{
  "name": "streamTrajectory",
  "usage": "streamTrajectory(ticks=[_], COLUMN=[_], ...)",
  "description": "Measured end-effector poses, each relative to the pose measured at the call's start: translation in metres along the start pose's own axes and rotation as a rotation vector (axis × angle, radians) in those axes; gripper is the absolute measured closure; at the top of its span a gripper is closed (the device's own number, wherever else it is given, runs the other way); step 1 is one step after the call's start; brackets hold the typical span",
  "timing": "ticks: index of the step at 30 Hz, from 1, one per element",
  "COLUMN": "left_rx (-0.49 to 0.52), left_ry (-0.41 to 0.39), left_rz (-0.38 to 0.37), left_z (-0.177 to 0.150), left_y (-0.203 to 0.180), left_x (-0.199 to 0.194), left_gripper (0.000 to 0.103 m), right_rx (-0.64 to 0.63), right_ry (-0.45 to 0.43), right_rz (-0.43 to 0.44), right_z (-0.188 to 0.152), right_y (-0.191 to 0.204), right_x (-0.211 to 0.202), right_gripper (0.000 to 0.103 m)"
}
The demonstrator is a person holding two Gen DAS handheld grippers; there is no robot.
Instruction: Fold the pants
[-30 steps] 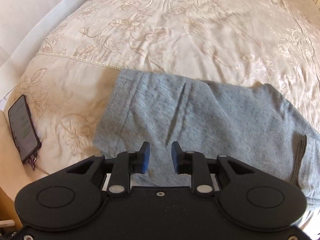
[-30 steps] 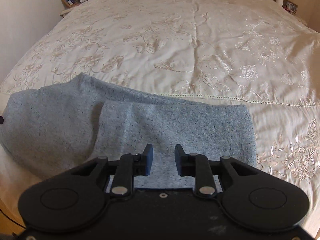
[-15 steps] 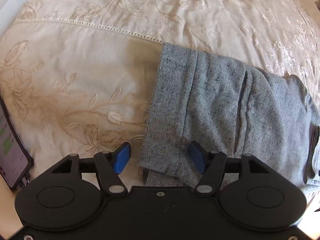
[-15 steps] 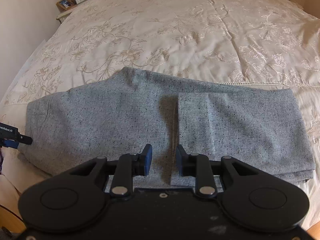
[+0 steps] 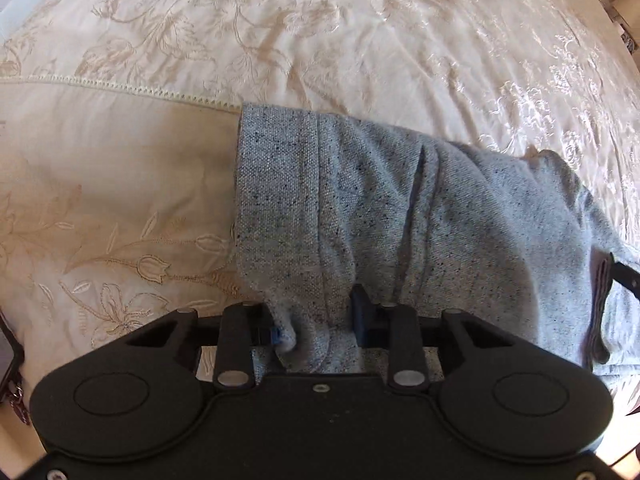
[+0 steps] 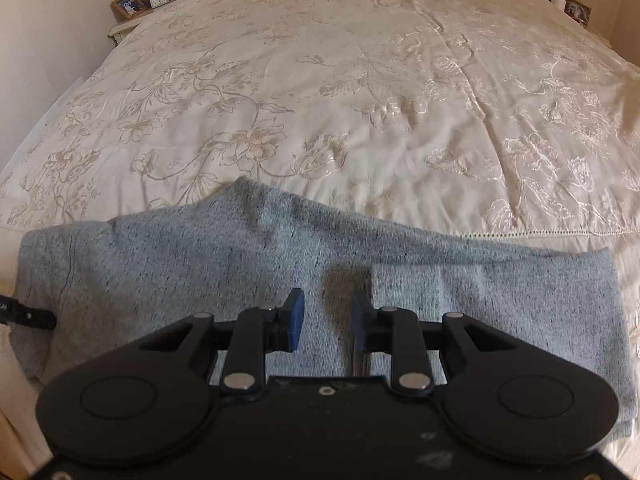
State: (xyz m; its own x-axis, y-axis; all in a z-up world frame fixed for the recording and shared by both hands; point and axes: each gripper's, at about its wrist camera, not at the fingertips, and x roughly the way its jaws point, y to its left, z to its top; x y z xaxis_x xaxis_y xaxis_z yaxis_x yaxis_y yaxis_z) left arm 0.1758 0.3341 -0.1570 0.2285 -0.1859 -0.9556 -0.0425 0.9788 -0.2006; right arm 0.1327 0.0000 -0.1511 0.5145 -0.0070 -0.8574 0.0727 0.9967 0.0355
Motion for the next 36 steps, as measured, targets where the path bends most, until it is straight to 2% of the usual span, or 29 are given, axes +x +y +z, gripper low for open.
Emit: streamTrajectory(ticks=[3,4,7,10,14,18,22,24,27,28,30,33,36], left_rx=[0.051,0.059,0.046,0.022,0.033,0.031,0.038,0.058,0.093,0.103,0.122,0.143,0.186], left_ry=[-0.037,-0.046,-0.058,-0.061,-0.076,-0.087,-0.106,-0.129,-0.165,-0.177,-0.197,-0.225,-0.249], left_rz=[0.006,0.005,-0.001,-0.007,-0.006,-0.011,-0.011,-0.009,-0.008,-0.007,-0.005,-0.003,0.015], left_z=[-0.005,-0.008,-0.015,-0.009,-0.005,-0.005,-0.003,-0.004,-0.007,-0.008,-0.010,-0.015,-0.020], left_y=[-0.006,-0.007,-0.004,0.000,-0.005,-0.008,-0.018,-0.027,-0.046,-0.056,-0.073,-0.110,-0.157], left_x=[-0.015,-0.018,-0.023,-0.028,-0.038,-0.048,-0.059,-0.069,-0.089,-0.096,-0.108,-0.128,-0.145], left_gripper=[0.066,0.067,0.067,0.067,0.068,0.068,0.069,0.069,0.069,0.069,0.070,0.070,0.070], right_rx=[0.012,0.023,0.054,0.070,0.057,0.079,0.094,0.094,0.131,0.144,0.101,0.030,0.109], right_ry=[0.015,0.028,0.096,0.133,0.167,0.179,0.187,0.170,0.069,0.082,0.186,0.198,0.166], right_rz=[-0.003,-0.008,-0.020,-0.013,0.008,0.015,0.027,0.027,-0.005,0.010,0.052,0.115,0.217], right_z=[0.019,0.023,0.025,0.005,-0.036,-0.073,-0.096,-0.100,-0.100,-0.103,-0.108,-0.110,-0.103], right_y=[-0.001,-0.002,-0.001,0.002,0.010,0.016,0.020,0.020,0.013,0.009,0.007,0.003,-0.023], right_x=[0.026,0.034,0.056,0.053,0.028,0.000,-0.015,-0.023,-0.036,-0.032,-0.014,-0.012,-0.029], right_gripper=[0.079,0.083,0.090,0.091,0.091,0.091,0.091,0.091,0.090,0.090,0.090,0.089,0.089])
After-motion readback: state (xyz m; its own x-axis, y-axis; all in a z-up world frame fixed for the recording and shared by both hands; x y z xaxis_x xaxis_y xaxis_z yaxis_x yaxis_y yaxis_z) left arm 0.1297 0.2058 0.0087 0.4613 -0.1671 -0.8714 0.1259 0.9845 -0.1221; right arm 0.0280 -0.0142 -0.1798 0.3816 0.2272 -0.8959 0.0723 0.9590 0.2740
